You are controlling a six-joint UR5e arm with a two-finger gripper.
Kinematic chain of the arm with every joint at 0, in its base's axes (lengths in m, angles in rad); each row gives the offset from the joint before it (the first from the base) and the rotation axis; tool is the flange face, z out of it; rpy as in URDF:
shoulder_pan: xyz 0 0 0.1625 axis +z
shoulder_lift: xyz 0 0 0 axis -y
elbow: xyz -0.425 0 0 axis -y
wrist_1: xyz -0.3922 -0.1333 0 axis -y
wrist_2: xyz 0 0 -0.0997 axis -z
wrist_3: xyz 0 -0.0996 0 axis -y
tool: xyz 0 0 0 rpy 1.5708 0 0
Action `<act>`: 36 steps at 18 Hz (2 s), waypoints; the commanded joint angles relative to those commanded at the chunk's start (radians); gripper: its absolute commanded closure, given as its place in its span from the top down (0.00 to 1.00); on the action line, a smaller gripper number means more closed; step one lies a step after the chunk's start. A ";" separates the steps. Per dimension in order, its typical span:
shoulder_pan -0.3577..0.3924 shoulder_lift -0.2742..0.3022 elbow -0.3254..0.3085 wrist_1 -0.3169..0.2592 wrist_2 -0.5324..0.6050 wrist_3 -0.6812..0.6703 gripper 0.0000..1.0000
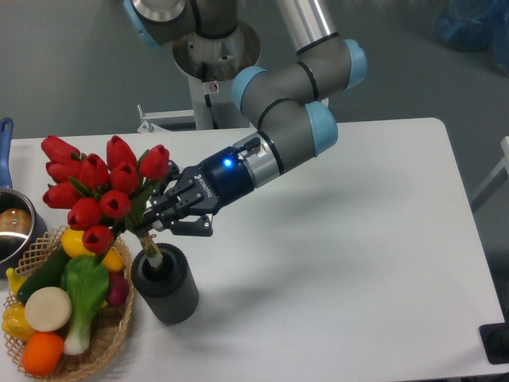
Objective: Insert the flowers into the vase
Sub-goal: 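Lower the tulip stems into the vase opening, then push the tulips further down into the vase and hold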
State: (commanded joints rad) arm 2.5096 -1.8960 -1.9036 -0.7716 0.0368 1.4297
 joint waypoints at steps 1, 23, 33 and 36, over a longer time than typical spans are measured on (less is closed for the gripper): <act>0.000 0.000 -0.003 0.000 0.002 0.000 0.10; -0.008 -0.121 0.069 0.005 0.008 0.002 0.11; -0.005 -0.143 0.058 0.006 0.009 0.003 0.12; -0.005 -0.150 0.049 0.006 0.009 0.037 0.12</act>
State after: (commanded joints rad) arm 2.5050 -2.0463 -1.8545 -0.7655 0.0460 1.4663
